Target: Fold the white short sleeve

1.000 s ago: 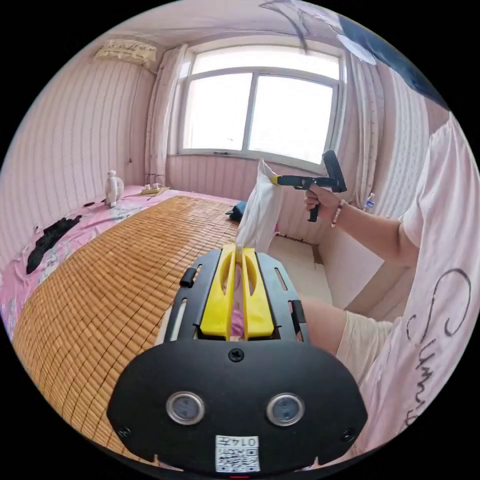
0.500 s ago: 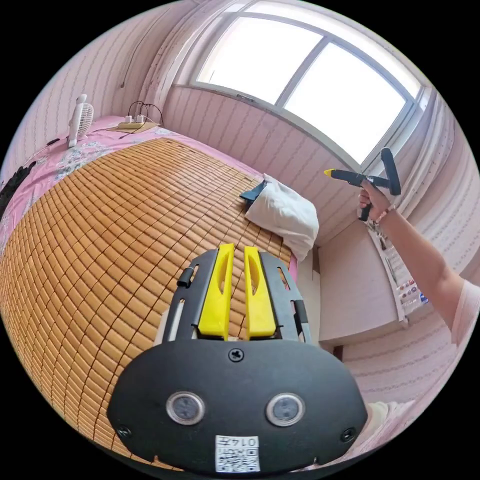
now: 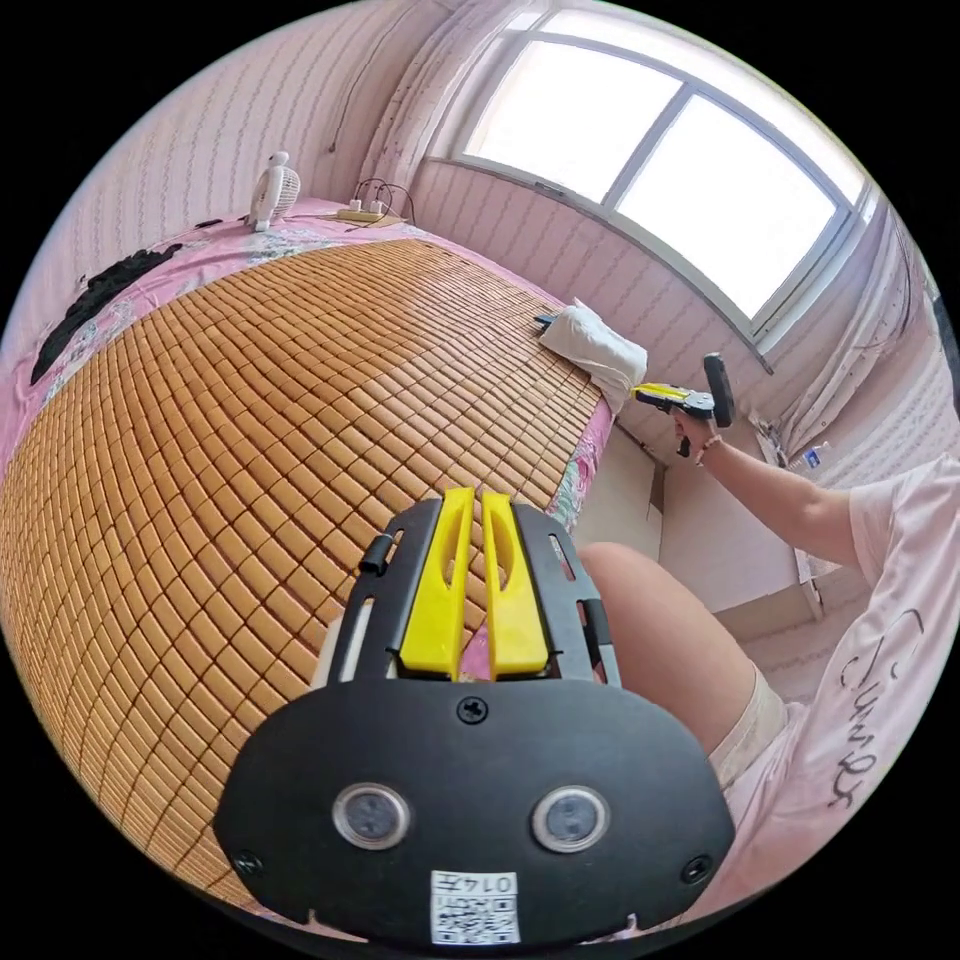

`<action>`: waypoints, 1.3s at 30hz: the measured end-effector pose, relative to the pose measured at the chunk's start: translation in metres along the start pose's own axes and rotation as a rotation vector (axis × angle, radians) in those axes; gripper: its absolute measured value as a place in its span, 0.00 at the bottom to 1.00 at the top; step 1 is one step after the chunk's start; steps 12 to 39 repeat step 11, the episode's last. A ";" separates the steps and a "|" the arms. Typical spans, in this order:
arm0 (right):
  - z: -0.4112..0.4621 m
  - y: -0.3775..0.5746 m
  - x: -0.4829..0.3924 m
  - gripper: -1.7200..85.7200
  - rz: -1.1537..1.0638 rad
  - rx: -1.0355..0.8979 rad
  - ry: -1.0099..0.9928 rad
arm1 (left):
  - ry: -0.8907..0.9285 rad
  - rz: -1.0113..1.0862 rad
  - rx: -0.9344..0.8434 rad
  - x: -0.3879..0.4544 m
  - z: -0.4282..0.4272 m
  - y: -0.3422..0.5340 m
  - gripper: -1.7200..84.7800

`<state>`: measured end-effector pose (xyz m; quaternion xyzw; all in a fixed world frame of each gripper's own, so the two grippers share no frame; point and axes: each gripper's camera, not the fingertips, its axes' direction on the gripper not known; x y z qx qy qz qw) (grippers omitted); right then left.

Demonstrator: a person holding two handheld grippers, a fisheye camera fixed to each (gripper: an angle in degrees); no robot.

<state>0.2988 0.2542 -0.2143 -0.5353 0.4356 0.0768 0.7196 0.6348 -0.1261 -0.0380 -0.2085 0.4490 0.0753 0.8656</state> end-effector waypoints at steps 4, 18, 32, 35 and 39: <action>0.003 0.034 -0.005 0.03 0.147 0.035 -0.148 | -0.003 -0.049 0.014 -0.001 -0.022 0.035 0.01; -0.012 0.094 0.000 0.03 0.467 0.126 -0.574 | -0.004 -0.162 0.072 -0.020 -0.097 0.111 0.01; -0.012 0.094 0.000 0.03 0.467 0.126 -0.574 | -0.004 -0.162 0.072 -0.020 -0.097 0.111 0.01; -0.012 0.094 0.000 0.03 0.467 0.126 -0.574 | -0.004 -0.162 0.072 -0.020 -0.097 0.111 0.01; -0.012 0.094 0.000 0.03 0.467 0.126 -0.574 | -0.004 -0.162 0.072 -0.020 -0.097 0.111 0.01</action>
